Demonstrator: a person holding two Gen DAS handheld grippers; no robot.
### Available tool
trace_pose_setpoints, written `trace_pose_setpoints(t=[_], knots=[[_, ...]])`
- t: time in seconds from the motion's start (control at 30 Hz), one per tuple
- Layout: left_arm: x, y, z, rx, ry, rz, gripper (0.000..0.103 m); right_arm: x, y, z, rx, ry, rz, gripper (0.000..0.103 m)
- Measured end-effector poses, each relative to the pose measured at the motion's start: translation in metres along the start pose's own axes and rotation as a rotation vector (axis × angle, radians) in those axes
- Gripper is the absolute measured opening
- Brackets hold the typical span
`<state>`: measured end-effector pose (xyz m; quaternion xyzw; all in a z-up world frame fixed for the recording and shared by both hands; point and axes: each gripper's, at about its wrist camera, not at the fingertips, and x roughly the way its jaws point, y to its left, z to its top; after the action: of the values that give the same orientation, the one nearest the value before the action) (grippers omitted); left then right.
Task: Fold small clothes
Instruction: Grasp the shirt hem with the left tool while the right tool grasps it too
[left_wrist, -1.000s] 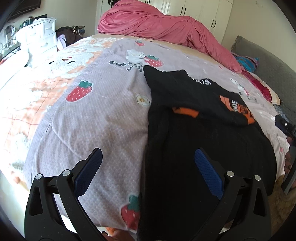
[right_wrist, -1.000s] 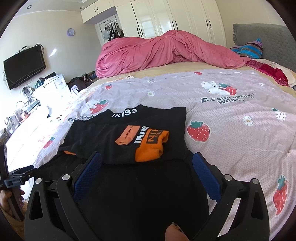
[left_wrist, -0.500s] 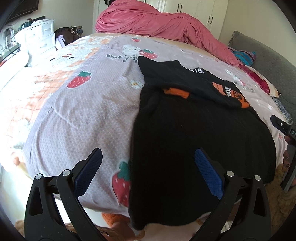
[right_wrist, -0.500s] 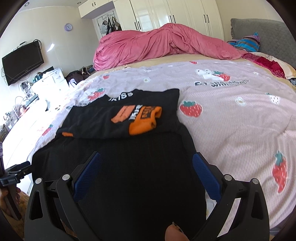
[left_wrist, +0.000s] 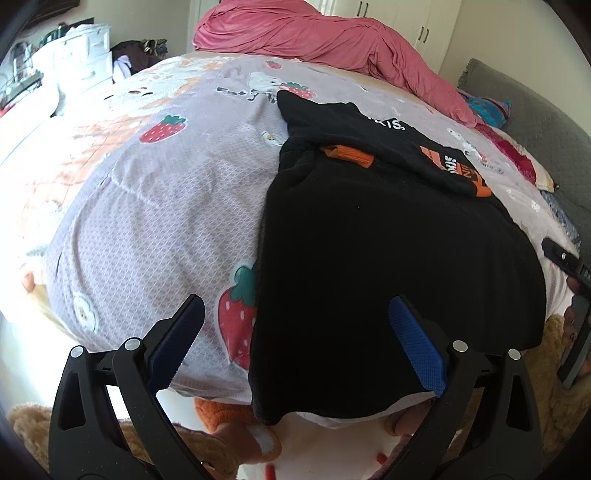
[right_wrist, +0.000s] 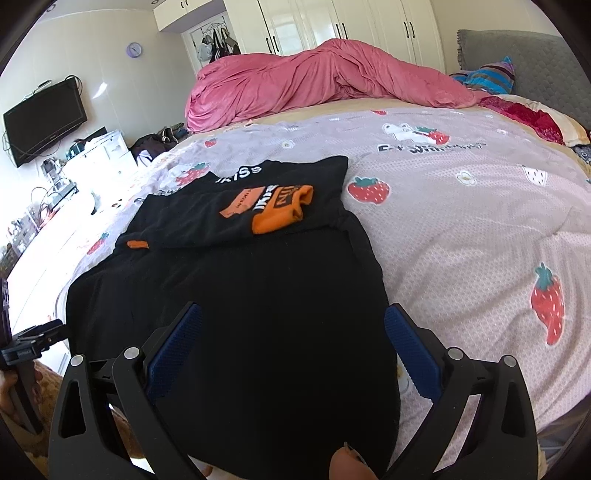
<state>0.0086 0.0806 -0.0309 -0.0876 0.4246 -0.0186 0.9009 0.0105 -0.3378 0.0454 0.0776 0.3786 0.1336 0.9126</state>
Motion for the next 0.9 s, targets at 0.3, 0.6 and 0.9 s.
trace_pose_setpoints(t=[0.3,0.6,0.9], knots=[[-0.01,0.008,-0.017,-0.043,0.013,-0.086,0.093,-0.008,-0.004,-0.015,-0.004,0.032,-0.013,0.098],[-0.006,0.014,-0.032,-0.08,0.071,-0.137,0.052,-0.016,-0.003,-0.028,-0.028,0.069,-0.02,0.098],[0.019,0.024,-0.042,-0.138,0.142,-0.133,0.052,-0.022,-0.001,-0.052,-0.063,0.152,-0.018,0.098]])
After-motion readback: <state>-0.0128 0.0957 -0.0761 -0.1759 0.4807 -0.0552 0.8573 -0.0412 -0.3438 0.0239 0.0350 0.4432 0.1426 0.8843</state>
